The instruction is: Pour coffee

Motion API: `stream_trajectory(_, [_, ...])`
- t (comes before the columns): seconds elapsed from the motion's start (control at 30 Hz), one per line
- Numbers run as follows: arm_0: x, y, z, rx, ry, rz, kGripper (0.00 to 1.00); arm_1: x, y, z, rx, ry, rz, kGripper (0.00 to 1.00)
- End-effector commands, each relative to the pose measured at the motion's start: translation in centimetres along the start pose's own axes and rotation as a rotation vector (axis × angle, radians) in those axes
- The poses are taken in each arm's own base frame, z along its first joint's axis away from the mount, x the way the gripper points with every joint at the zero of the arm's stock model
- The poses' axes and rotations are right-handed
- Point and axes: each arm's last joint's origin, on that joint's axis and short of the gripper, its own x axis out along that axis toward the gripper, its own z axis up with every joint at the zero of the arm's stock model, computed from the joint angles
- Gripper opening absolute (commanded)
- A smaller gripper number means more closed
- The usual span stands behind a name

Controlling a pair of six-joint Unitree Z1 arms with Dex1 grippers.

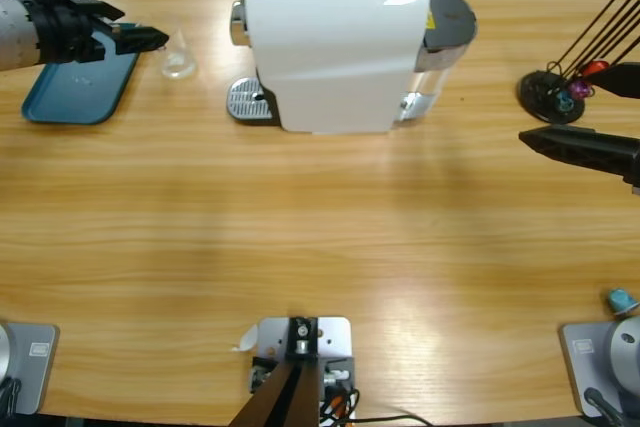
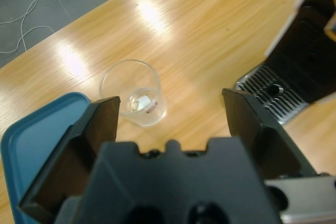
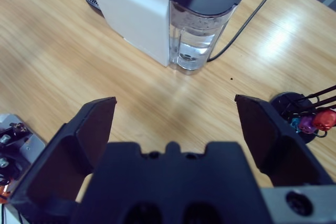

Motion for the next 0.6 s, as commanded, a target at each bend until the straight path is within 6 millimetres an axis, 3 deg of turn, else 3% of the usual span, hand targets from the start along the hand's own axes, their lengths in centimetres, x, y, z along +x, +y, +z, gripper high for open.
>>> stream_trajectory(0.03, [2.2,2.0,-1.1,-0.015,0.057,0.077,0.830,0.5,-0.2,-0.9,0.016,0.013,-0.009,1.000])
stream_trajectory(0.6, [7.9,3.0,-2.1,-0.049,0.103,0.045,0.830,0.6,-0.2,-0.9,0.018,0.013,-0.004,1.000])
